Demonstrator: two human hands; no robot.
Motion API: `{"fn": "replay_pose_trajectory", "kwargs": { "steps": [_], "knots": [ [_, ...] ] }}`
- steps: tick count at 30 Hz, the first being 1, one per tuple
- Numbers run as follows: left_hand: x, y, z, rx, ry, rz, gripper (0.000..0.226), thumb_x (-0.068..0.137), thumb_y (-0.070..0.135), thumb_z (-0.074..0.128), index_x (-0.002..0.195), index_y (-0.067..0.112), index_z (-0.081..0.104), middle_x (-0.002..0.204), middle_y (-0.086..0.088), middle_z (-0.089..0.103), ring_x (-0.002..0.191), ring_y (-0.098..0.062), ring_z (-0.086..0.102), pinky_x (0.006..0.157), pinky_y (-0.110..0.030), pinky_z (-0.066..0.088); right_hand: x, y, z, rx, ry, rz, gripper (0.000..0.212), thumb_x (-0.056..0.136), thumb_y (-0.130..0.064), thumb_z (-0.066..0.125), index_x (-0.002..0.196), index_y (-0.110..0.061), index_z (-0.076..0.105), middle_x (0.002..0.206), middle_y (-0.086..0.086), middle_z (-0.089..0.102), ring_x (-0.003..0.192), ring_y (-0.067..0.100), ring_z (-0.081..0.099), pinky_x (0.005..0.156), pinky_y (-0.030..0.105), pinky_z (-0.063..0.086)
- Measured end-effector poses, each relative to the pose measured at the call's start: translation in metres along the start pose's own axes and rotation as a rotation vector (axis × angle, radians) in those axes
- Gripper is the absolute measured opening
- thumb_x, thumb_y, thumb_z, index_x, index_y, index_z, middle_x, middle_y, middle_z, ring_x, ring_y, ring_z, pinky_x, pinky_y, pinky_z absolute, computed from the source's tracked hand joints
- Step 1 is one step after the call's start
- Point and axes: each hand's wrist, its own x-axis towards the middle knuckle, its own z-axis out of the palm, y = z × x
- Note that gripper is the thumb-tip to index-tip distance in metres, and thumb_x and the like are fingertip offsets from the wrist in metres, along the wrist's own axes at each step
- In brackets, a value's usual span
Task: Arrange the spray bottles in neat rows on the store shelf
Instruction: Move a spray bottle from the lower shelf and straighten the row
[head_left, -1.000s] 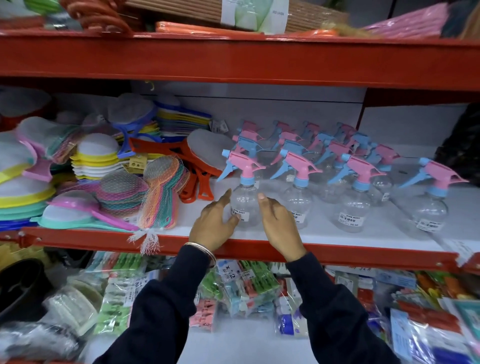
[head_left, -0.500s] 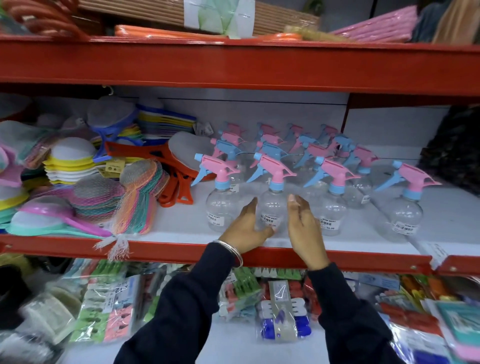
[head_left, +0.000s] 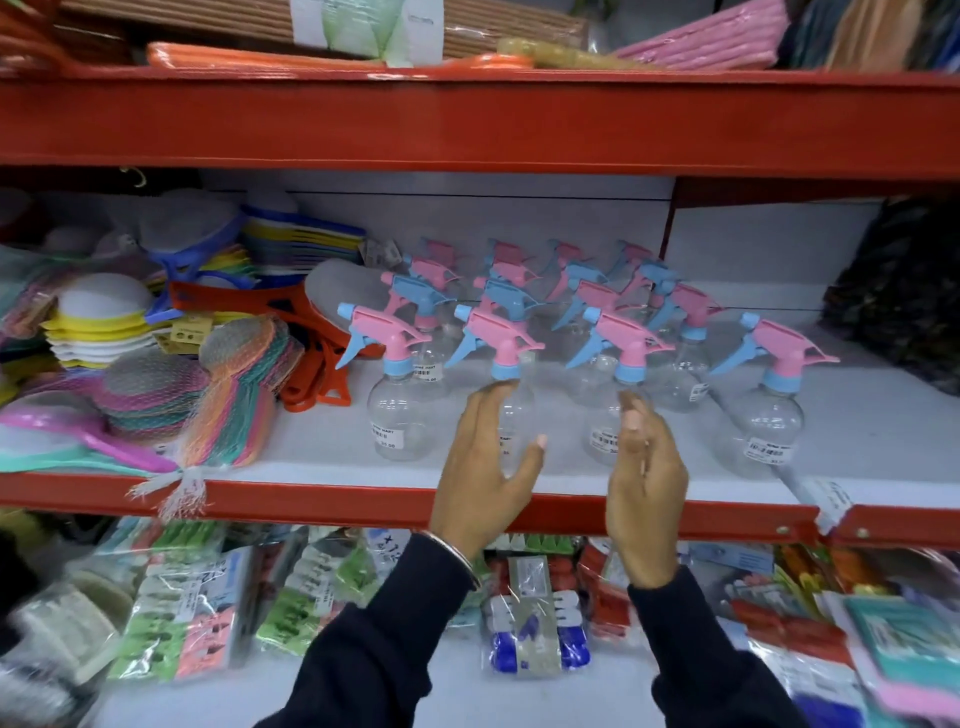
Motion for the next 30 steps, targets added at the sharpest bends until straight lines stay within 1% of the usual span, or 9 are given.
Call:
{"fn": "replay_pose_trajectory", "kwargs": {
  "steps": [2,5,8,14,17,21,24,27,30],
  "knots": [
    [0.005,0.009,0.018,-0.019,-0.114,0.001,0.054,0.090,0.032,0.055,0.139,0.023,0.033,0.139,0.010,0.038,0.127,-0.001,0.036,0.106,-0.021,0.033,0.006,0.004,-0.015,-0.028,0.023,0.013,0.060,0.088,-0.057,0.031,0.132,-0.019,0.046,0.133,-0.006,0.051,0.114,-0.013,0.045,0.091,0.001,0.032],
    [0.025,0.013,0.045,-0.015,-0.356,-0.151,0.071,0.089,0.033,0.057,0.147,0.021,0.017,0.150,0.005,0.023,0.135,-0.010,0.031,0.110,-0.033,0.033,0.022,0.011,-0.030,-0.122,-0.106,0.126,0.068,0.089,-0.064,0.026,0.140,-0.021,0.033,0.147,0.002,0.039,0.131,0.012,0.039,0.101,0.020,0.028],
    [0.041,0.016,0.059,-0.065,-0.487,-0.311,0.084,0.088,0.035,0.060,0.150,0.018,0.006,0.156,-0.001,0.015,0.138,-0.019,0.030,0.111,-0.034,0.032,0.033,0.012,-0.037,-0.173,-0.234,0.197,0.078,0.081,-0.066,0.023,0.142,-0.019,0.030,0.147,0.009,0.041,0.131,0.024,0.040,0.098,0.027,0.029],
    [0.035,0.011,0.063,-0.058,-0.487,-0.372,0.082,0.087,0.038,0.061,0.150,0.018,0.013,0.153,0.000,0.027,0.132,-0.015,0.039,0.108,-0.033,0.036,0.045,0.009,-0.046,-0.150,-0.326,0.176,0.059,0.089,-0.055,0.023,0.131,-0.021,0.046,0.133,0.008,0.055,0.123,0.021,0.048,0.087,0.021,0.030],
    [0.032,0.012,0.061,-0.032,-0.458,-0.391,0.080,0.086,0.037,0.061,0.149,0.018,0.016,0.151,0.000,0.031,0.131,-0.015,0.040,0.107,-0.031,0.036,0.047,0.014,-0.051,-0.144,-0.363,0.173,0.061,0.087,-0.057,0.022,0.132,-0.022,0.046,0.133,0.008,0.056,0.123,0.020,0.050,0.090,0.022,0.031],
    [0.025,0.029,0.070,0.026,-0.229,-0.327,0.074,0.086,0.038,0.061,0.145,0.017,0.024,0.148,0.001,0.031,0.133,-0.015,0.036,0.110,-0.036,0.033,0.039,0.020,-0.063,-0.047,-0.238,0.121,0.064,0.088,-0.063,0.026,0.133,-0.022,0.046,0.138,0.002,0.052,0.125,0.010,0.047,0.093,0.013,0.035],
    [0.015,0.055,0.086,-0.070,0.061,-0.137,0.053,0.087,0.030,0.060,0.134,0.022,0.036,0.133,0.007,0.041,0.122,-0.007,0.042,0.100,-0.020,0.036,0.031,0.022,-0.083,-0.011,-0.014,0.008,0.068,0.085,-0.067,0.028,0.130,-0.020,0.049,0.136,-0.002,0.052,0.122,0.004,0.047,0.093,0.002,0.034],
    [0.013,0.071,0.111,-0.159,-0.023,-0.094,0.049,0.088,0.028,0.058,0.133,0.024,0.039,0.129,0.009,0.043,0.115,0.002,0.043,0.094,-0.010,0.036,0.034,0.030,-0.107,-0.061,0.171,-0.038,0.068,0.088,-0.064,0.026,0.133,-0.018,0.045,0.138,0.002,0.049,0.125,0.008,0.045,0.101,0.013,0.035],
    [0.025,0.074,0.138,-0.186,-0.256,-0.168,0.060,0.089,0.030,0.059,0.141,0.022,0.031,0.140,0.005,0.037,0.123,-0.004,0.041,0.104,-0.027,0.038,0.047,0.038,-0.125,-0.142,0.179,0.104,0.075,0.085,-0.068,0.023,0.142,-0.019,0.029,0.149,0.008,0.036,0.134,0.022,0.036,0.107,0.033,0.031]
  ]
}}
